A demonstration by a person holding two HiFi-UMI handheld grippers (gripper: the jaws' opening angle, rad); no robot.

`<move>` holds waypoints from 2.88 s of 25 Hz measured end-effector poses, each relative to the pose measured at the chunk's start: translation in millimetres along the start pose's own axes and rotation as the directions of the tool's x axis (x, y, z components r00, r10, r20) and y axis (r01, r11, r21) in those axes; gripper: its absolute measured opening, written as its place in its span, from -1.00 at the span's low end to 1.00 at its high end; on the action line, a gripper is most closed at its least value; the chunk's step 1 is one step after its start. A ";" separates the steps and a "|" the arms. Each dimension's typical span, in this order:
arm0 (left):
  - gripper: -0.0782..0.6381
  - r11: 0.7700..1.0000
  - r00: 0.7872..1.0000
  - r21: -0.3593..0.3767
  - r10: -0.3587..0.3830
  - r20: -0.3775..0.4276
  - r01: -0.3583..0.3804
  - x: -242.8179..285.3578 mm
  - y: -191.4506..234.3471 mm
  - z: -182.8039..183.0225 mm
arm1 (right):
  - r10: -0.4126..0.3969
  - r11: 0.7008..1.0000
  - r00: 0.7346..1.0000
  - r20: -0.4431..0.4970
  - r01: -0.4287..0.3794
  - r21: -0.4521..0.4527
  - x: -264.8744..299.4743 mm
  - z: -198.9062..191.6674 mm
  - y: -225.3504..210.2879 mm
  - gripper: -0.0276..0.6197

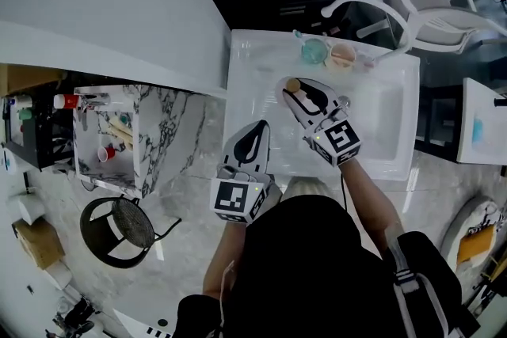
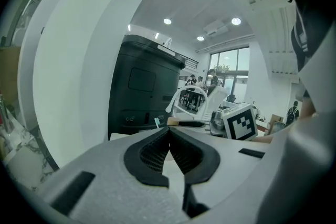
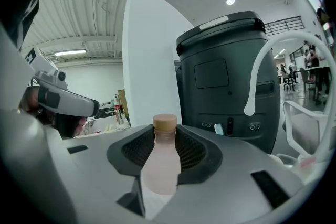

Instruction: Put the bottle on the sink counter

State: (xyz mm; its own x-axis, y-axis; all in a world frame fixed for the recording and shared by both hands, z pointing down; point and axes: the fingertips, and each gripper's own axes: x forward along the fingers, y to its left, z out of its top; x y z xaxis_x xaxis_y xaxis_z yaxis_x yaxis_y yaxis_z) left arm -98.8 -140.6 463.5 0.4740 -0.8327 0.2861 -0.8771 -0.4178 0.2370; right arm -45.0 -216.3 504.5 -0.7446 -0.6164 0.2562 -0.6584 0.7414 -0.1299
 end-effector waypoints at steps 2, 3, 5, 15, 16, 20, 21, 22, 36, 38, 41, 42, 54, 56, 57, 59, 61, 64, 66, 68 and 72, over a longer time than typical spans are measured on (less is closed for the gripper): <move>-0.73 1.000 1.000 -0.004 -0.010 -0.005 0.010 2.9 6.2 0.0 | -0.008 1.000 1.000 -0.001 0.008 -0.001 12.6 -1.3 -1.6 -0.52; -0.73 1.000 1.000 -0.006 -0.015 -0.006 0.015 4.6 9.6 -0.1 | -0.011 1.000 1.000 -0.005 0.011 -0.001 19.5 -2.7 -2.3 -0.52; -0.73 1.000 1.000 -0.006 -0.026 -0.008 0.026 8.1 16.4 -0.1 | -0.016 1.000 1.000 -0.020 0.016 0.000 34.0 -7.4 -4.0 -0.52; -0.73 0.999 0.999 -0.016 -0.039 -0.001 0.039 13.1 44.1 1.6 | -0.051 0.997 0.998 -0.044 0.053 0.052 98.9 -34.7 -18.0 -0.52; -0.73 0.999 0.999 -0.017 -0.040 -0.003 0.040 12.6 45.8 1.1 | -0.056 0.997 0.997 -0.045 0.058 0.050 104.5 -37.8 -19.1 -0.52; -0.73 0.999 0.999 -0.020 -0.032 -0.008 0.032 12.4 51.5 0.6 | -0.074 0.996 0.996 -0.040 0.076 0.041 124.2 -46.5 -27.2 -0.52; -0.73 0.999 1.000 -0.020 -0.028 -0.009 0.028 12.6 52.6 1.0 | -0.078 0.996 0.996 -0.040 0.080 0.037 128.8 -48.2 -30.1 -0.52; -0.73 1.000 1.000 -0.019 -0.025 -0.010 0.024 12.6 53.7 1.4 | -0.083 0.996 0.996 -0.042 0.084 0.032 133.3 -50.2 -32.9 -0.52; -0.73 1.000 0.999 -0.008 -0.004 -0.032 0.003 6.4 61.6 -6.1 | -0.160 0.987 0.984 -0.083 0.159 -0.015 180.4 -87.7 -64.3 -0.52; -0.73 1.000 0.999 -0.006 0.001 -0.036 -0.001 5.8 63.3 -6.7 | -0.165 0.986 0.983 -0.080 0.164 -0.012 185.1 -89.5 -67.0 -0.52; -0.73 1.000 0.999 -0.008 0.003 -0.038 -0.003 5.2 63.6 -8.0 | -0.168 0.986 0.983 -0.074 0.167 -0.009 188.9 -90.7 -70.3 -0.52; -0.73 1.000 0.999 -0.008 0.003 -0.039 -0.004 4.9 64.0 -8.1 | -0.168 0.986 0.983 -0.073 0.168 -0.009 190.1 -91.4 -70.6 -0.52; -0.73 1.000 0.999 -0.004 0.015 -0.043 -0.015 6.4 66.6 -9.9 | -0.154 0.987 0.986 -0.064 0.149 -0.065 199.7 -94.1 -69.8 -0.51; -0.73 1.000 0.999 -0.003 0.018 -0.045 -0.018 5.8 65.7 -10.0 | -0.149 0.987 0.986 -0.070 0.145 -0.070 198.2 -95.3 -68.9 -0.51; -0.73 1.000 0.999 -0.002 0.020 -0.045 -0.020 5.7 65.5 -9.8 | -0.148 0.987 0.986 -0.072 0.143 -0.071 197.5 -95.5 -68.6 -0.51; -0.73 1.000 0.999 -0.002 0.025 -0.048 -0.025 5.6 65.6 -9.8 | -0.147 0.987 0.986 -0.077 0.141 -0.072 196.9 -95.9 -68.4 -0.51; -0.73 1.000 0.998 0.000 0.028 -0.052 -0.028 5.6 65.4 -10.3 | -0.146 0.987 0.986 -0.084 0.140 -0.076 196.7 -97.3 -68.9 -0.50; -0.73 0.999 0.998 0.001 0.032 -0.050 -0.032 4.4 65.4 -9.6 | -0.147 0.987 0.985 -0.095 0.139 -0.081 195.9 -98.6 -69.0 -0.49; -0.73 0.999 0.998 0.005 0.044 -0.050 -0.044 2.3 66.3 -8.1 | -0.148 0.987 0.984 -0.101 0.139 -0.084 194.7 -99.6 -68.1 -0.48; -0.73 0.999 0.998 0.005 0.051 -0.048 -0.051 0.4 65.4 -7.7 | -0.146 0.987 0.983 -0.108 0.137 -0.085 193.4 -99.0 -67.2 -0.47; -0.73 0.998 0.998 0.006 0.055 -0.041 -0.055 -3.2 61.4 -7.9 | -0.148 0.986 0.979 -0.139 0.135 -0.098 192.5 -103.9 -67.6 -0.42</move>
State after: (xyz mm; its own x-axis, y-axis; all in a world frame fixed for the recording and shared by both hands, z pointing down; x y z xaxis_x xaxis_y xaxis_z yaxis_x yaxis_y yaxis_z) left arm -153.5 -160.7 484.5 0.4276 -0.8390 0.3367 -0.9023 -0.3733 0.2156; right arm -132.4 -357.5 662.2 -0.6160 -0.6766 0.4033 -0.7392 0.6735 0.0010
